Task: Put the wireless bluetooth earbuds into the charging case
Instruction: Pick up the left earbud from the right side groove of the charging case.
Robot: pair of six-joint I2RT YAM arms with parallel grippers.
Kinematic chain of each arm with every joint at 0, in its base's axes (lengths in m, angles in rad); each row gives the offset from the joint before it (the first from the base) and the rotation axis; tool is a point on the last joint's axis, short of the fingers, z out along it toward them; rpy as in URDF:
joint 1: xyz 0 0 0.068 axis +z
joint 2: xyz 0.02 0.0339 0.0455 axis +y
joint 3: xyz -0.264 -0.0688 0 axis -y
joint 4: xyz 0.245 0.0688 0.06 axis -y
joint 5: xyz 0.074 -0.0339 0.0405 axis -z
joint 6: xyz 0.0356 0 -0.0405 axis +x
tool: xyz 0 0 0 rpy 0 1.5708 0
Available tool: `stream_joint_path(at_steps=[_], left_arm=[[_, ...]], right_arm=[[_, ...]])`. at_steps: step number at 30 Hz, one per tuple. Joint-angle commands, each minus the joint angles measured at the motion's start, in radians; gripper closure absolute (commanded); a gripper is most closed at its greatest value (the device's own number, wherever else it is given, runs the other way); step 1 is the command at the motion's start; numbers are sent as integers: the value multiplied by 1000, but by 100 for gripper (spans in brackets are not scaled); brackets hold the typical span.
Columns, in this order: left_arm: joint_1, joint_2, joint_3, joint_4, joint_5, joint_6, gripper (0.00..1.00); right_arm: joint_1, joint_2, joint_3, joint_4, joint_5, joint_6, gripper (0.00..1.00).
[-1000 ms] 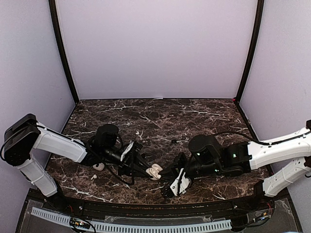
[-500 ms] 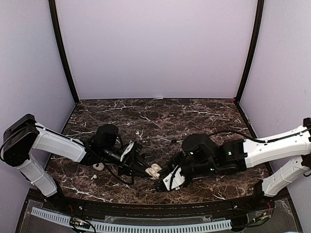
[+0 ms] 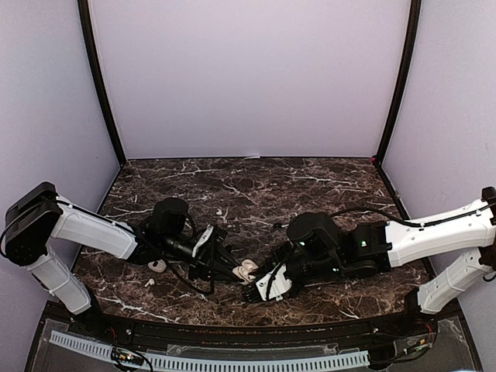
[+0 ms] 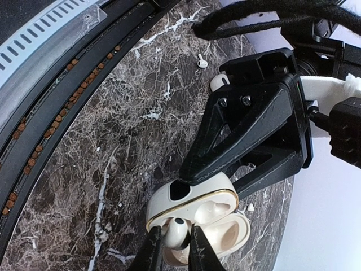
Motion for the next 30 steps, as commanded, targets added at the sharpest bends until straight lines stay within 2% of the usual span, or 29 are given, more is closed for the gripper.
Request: stream_joint_path(at_steps=[1,24,30], left_arm=[[-8,-39,5,52,23,1,100],[-8,-38,9,49,32,-7,100],[-8,-39,11,42,28,-1,100]], right_arm=[[8,-24,14,50,-27,8,84],[8,23,51,-16,-11,-59,80],[9,23,63,-46,20,-66,90]])
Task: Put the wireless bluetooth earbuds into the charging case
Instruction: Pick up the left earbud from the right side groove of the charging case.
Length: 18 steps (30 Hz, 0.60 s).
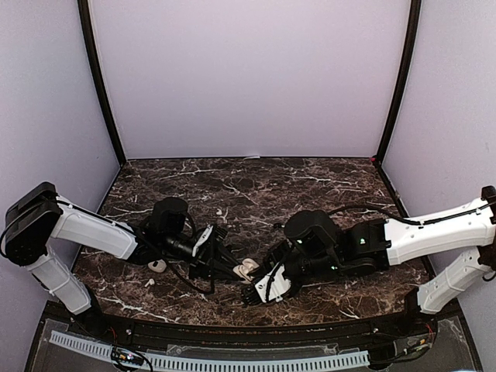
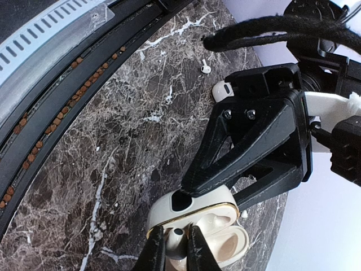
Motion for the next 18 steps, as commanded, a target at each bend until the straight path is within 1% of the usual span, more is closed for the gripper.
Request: stream_joint_path(at_steps=[1,6,12,15,16,18], left_arm=[[-6,-39,9,14,27,3,100],[-6,-36,9,13,24,3,100],[-6,-26,12,18,26,-2,100],[-6,-23,18,19,30,-5,100],[-6,-23,20,18,31,-7,100],[-6,-20,26,17,35,-11,100]], right_arm=[[7,9,32,-19,26,-5,91],[8,-10,33,-25,18,12,95],[7,-66,7,-16,9,22,96],[7,-83,-16,2,4,19,85],[7,-84,-19,6,5,17,82],[7,-79,-19,5,6,14,81]])
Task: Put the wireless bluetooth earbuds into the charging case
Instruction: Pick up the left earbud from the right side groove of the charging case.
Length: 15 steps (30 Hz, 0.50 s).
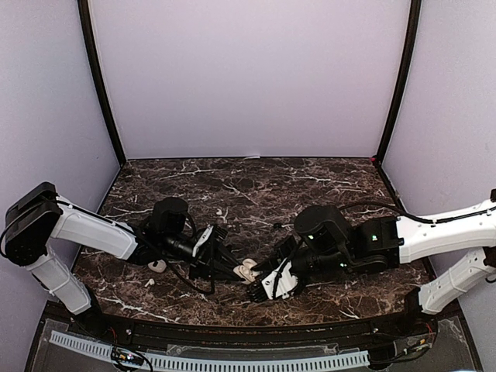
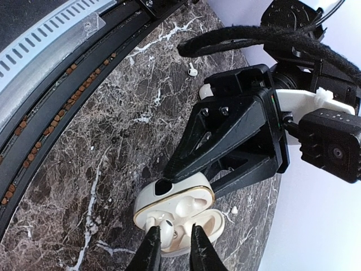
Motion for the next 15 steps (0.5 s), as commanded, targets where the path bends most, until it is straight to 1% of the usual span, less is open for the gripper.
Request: stream_joint_path(at_steps=[1,6,15], left_arm=[[-4,-18,28,14,38,-11,100],[-4,-18,31,12,43,-21,100],[-4,-16,41,-3,59,-23,100]], right_arm=[[4,-8,-15,27,3,3,81],[4,9,-2,5,5,-10,76],[3,32,24,-53,27,-38,77]])
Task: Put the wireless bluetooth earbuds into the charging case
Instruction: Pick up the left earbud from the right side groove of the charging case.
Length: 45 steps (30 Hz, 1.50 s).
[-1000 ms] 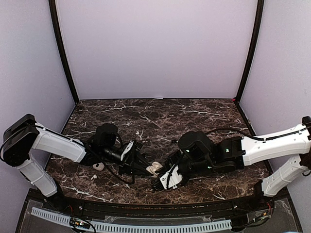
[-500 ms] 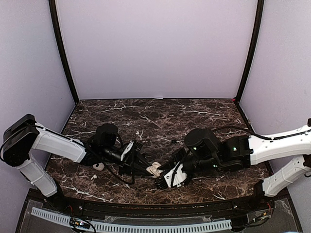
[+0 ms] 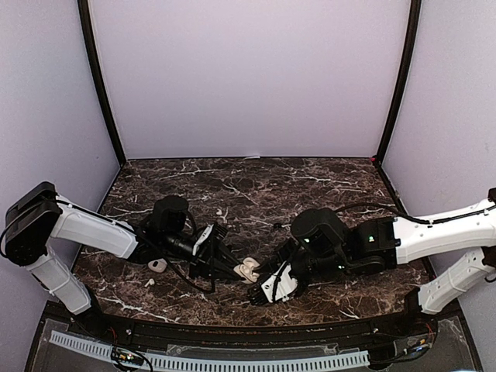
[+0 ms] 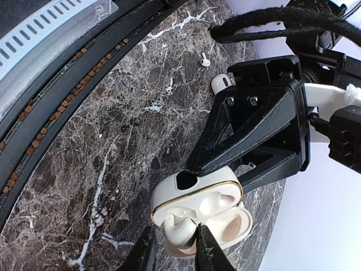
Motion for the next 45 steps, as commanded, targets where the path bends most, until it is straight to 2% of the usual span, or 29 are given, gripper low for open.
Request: stream_joint_path(at_steps=[1,6,15,20,30,39,45], left_arm=[[-4,-17,30,3,40,-9,100],[-4,-16,29,0,47,-9,100],[-4,-19,23,-1,55,-12,100],[-4,-12,25,-4,56,-12,100],[-4,5,28,-3,52,-9,100],[-4,2,33,0,55,-17,100],[-4,-1,39,-2,66,-26,100]], right_arm=[[4,24,33,-24,16,-14,77],[3,42,44,-27,21,-20,82],[3,50,49,-44,25,-51,83],[4,55,65,-71,28,-48,92],[1,8,52,-54,20,-18,98],[1,30,54,-53,11,-13,78],[0,66,77,-80,18,-31,77]])
